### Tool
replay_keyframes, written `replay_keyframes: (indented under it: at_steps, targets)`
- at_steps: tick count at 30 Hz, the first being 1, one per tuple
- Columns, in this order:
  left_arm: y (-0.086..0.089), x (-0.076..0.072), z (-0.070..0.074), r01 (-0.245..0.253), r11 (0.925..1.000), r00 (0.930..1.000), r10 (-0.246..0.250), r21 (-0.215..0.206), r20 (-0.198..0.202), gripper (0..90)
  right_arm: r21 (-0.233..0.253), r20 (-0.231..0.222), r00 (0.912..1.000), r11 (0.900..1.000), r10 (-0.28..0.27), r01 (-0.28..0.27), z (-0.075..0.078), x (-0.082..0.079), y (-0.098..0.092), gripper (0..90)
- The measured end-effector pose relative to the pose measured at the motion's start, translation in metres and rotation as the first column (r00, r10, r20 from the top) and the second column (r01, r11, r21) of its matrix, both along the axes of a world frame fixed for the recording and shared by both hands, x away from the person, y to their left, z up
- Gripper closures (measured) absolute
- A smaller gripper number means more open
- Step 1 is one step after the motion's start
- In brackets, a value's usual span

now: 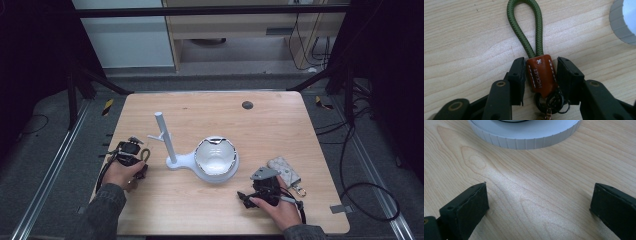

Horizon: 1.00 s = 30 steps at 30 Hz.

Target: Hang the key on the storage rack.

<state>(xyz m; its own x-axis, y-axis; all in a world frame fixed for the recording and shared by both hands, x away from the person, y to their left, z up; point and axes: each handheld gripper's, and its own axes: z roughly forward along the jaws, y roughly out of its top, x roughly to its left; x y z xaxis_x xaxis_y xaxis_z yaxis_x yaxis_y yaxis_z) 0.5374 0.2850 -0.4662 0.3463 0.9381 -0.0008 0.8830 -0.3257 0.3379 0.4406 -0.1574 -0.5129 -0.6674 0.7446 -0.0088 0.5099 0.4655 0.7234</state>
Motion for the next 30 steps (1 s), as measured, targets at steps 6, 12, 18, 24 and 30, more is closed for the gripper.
replay_keyframes:
  at_steps: [6,12,18,24,30]
  targets:
    - [0.001,-0.002,0.001,0.024,0.9994,0.9993,-0.024,0.025,0.027,65.7,0.000,-0.001,1.0000,1.000,0.000,0.000,0.000,0.000,0.000,1.5]
    - [0.008,-0.009,0.008,0.054,0.9985,0.9956,-0.054,0.010,0.076,65.9,0.001,-0.001,1.0000,1.000,0.001,-0.001,0.000,0.000,0.000,1.5]
    - [0.018,-0.023,0.018,0.079,0.9964,0.9845,-0.074,-0.031,0.159,65.9,0.000,-0.002,1.0000,1.000,0.001,-0.001,0.000,0.000,0.000,1.5]
    - [0.025,-0.035,0.023,0.098,0.9928,0.9732,-0.081,-0.070,0.216,65.9,0.001,-0.003,1.0000,1.000,0.001,-0.001,0.000,0.000,0.000,1.3]
    - [0.031,-0.043,0.027,0.112,0.9902,0.9565,-0.084,-0.084,0.279,66.0,0.000,-0.004,1.0000,1.000,-0.003,0.003,0.000,0.000,0.000,0.4]
